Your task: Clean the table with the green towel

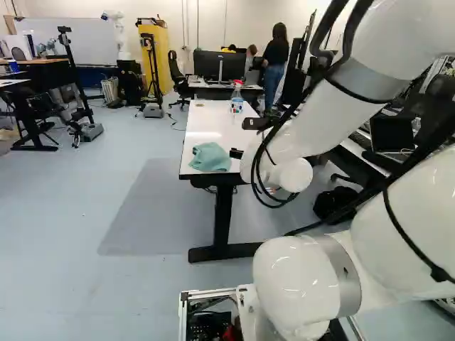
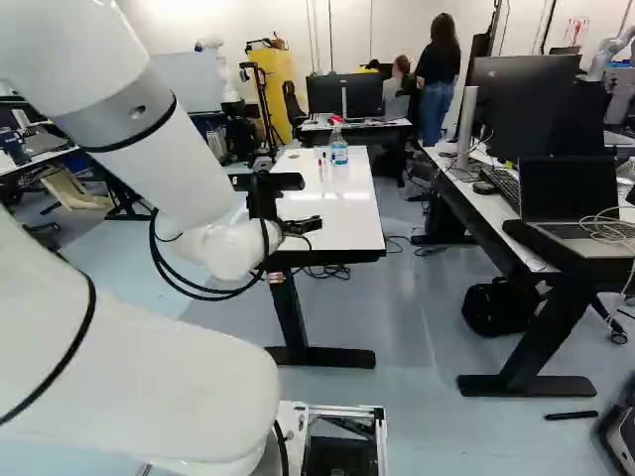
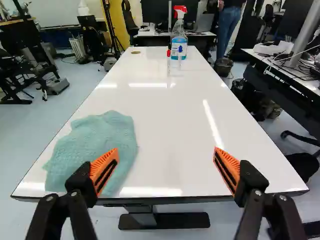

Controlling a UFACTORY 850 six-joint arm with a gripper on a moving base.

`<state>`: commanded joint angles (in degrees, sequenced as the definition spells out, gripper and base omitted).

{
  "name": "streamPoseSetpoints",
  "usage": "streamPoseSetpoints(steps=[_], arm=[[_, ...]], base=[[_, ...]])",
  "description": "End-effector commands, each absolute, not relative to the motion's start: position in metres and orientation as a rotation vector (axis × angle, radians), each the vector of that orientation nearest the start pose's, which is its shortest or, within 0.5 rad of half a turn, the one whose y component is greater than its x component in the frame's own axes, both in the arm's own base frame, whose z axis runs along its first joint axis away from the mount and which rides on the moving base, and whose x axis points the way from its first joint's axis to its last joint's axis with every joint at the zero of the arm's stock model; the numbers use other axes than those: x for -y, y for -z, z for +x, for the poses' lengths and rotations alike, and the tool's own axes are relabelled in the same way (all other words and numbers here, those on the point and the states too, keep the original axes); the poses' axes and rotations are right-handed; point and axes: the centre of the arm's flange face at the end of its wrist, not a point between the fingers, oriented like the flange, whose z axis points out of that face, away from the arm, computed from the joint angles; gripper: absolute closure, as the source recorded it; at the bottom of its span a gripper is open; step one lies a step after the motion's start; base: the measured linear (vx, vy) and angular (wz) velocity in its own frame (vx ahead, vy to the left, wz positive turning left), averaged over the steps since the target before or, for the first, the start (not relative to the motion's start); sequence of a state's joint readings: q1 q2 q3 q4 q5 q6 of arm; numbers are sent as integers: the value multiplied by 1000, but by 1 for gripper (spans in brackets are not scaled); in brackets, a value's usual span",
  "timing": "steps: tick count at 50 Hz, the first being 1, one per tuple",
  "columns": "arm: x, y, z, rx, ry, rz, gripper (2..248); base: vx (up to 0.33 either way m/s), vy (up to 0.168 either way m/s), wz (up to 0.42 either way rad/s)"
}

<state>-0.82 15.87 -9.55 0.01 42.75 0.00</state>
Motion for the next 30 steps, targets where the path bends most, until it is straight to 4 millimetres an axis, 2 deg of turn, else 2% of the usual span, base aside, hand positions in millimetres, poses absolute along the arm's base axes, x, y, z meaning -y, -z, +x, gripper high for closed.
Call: streamPoseSetpoints(steps=[30], arm=[[1, -368, 274, -3, 1817, -2565, 3]], base=[[0, 0, 0]])
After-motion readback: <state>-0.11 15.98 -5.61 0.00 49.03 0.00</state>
